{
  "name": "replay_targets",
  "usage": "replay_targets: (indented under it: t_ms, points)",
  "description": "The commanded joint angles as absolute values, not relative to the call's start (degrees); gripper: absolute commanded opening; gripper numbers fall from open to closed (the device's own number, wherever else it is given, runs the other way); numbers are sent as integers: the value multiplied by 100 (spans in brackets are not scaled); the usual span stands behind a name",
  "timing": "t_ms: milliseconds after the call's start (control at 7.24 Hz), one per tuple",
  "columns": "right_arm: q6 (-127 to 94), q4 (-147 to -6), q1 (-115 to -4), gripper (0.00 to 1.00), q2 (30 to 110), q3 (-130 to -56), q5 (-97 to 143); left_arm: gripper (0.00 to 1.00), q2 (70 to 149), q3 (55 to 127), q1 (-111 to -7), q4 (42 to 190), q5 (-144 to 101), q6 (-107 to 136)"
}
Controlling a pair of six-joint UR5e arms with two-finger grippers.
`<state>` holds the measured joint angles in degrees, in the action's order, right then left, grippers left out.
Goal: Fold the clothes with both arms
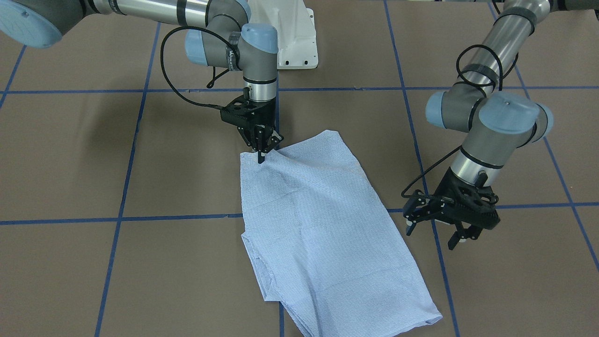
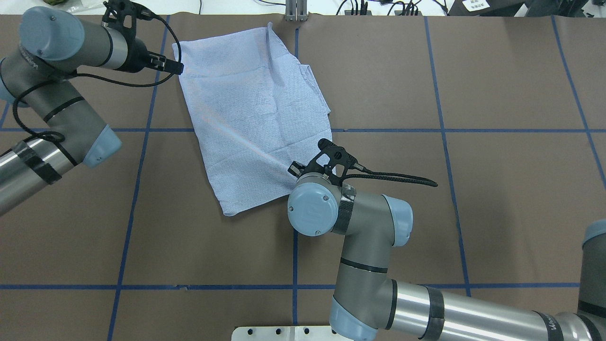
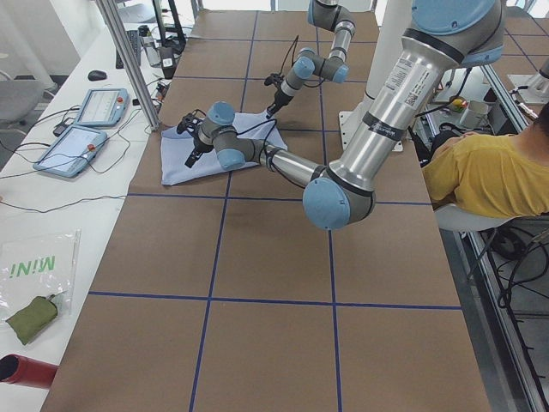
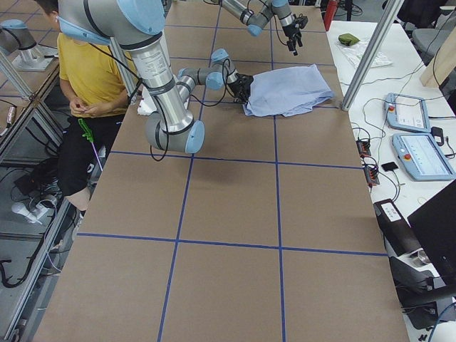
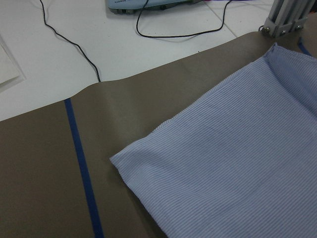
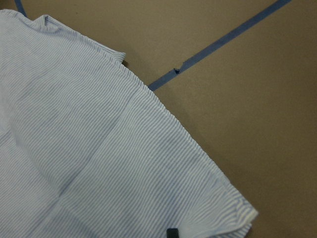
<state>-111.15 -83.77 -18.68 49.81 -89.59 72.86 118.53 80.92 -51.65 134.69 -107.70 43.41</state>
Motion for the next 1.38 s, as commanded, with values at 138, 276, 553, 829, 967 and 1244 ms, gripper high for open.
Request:
replay_targets:
  t_ms: [138, 276, 553, 829, 967, 1244]
  points:
    - [-11109, -8385, -1872, 0, 4992, -8974, 7286, 100, 10595, 10049, -3855, 13438, -10358, 6218]
    - [-11118, -8385, -1872, 0, 4992, -8974, 7286, 100, 10417, 10316, -3345, 13351, -9936, 6684]
    - [-11118, -8385, -1872, 0, 5001, -8974, 7286, 100, 10432, 10362, -2500, 12896, -9066, 7668]
    - [-11118, -8385, -1872, 0, 5010, -8991, 7286, 84, 10468, 10292, -2207, 12858, -8816, 8024]
    - [-11118, -8376, -1872, 0, 5018, -9000, 7277, 77, 10476, 10275, -2180, 12858, -8807, 8033]
    - [-11118, -8385, -1872, 0, 5019, -9009, 7277, 76, 10546, 10222, -1978, 12850, -8815, 8033]
